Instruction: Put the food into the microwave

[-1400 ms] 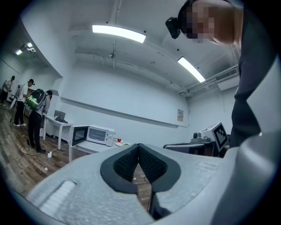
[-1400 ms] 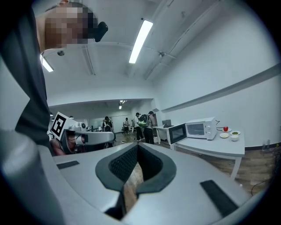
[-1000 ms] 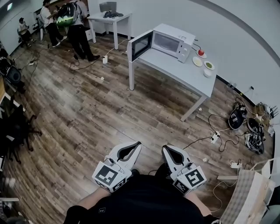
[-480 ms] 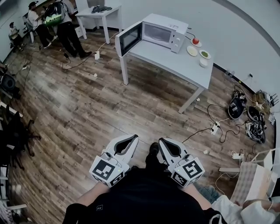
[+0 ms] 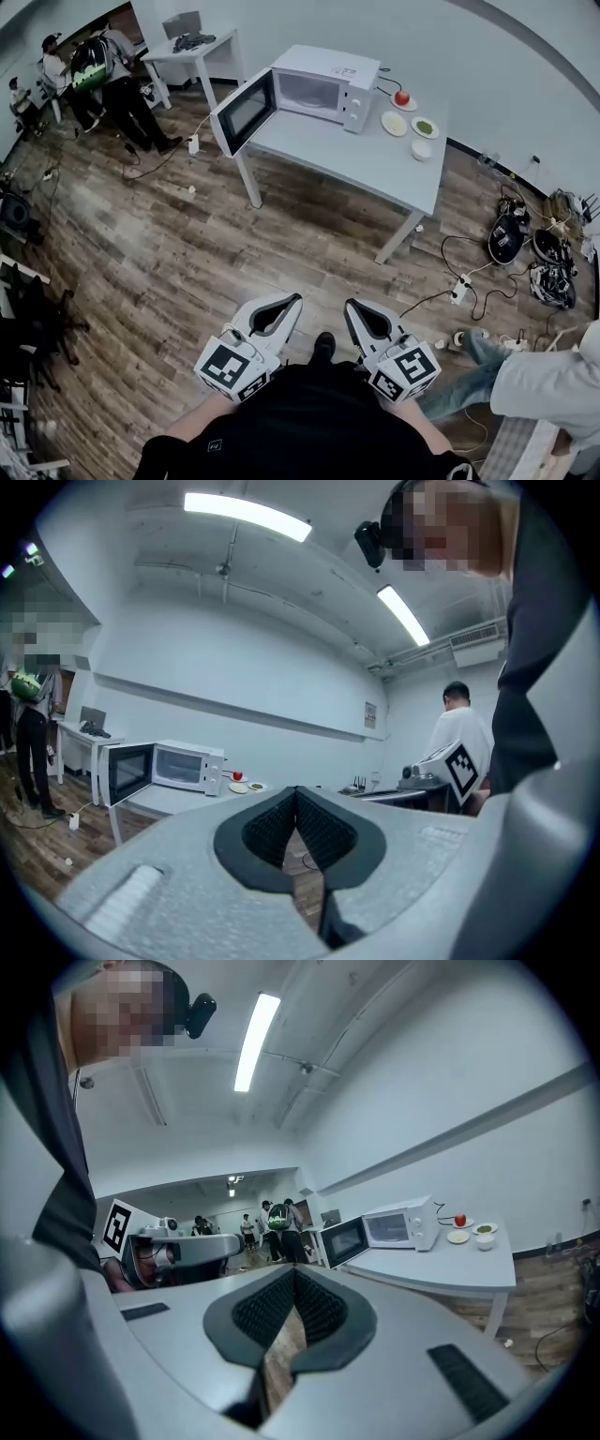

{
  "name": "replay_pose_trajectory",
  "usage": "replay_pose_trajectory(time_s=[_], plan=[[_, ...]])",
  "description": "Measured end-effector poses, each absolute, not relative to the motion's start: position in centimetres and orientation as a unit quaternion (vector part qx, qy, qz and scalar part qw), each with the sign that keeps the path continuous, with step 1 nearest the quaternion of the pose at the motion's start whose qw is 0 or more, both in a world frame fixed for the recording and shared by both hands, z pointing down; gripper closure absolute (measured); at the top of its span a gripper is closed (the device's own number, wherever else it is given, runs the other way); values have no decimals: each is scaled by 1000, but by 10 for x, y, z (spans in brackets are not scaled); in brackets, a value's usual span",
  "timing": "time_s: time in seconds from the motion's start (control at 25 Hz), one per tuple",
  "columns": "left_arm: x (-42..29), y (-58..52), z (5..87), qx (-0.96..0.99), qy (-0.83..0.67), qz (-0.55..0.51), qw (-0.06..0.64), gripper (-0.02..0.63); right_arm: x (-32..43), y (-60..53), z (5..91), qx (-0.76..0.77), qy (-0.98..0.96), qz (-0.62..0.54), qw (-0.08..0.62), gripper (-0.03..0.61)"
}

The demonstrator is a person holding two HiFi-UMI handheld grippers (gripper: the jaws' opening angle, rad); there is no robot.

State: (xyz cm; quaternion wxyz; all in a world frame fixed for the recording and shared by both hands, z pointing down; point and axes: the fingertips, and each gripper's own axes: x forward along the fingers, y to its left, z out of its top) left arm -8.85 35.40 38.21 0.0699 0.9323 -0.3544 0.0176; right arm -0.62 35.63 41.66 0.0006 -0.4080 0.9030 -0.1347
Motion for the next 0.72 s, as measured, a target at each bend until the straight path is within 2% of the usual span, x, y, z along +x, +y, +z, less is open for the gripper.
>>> replay_pose_trajectory(time_s=[0.32,0.72], plan=[[-26,293,371,937,-344,31,56,606,56,300,419,-419,897,-140,12,565],[17,230,387,947,-310,50,67,606,94,248,436,-443,882,-161,17,565]])
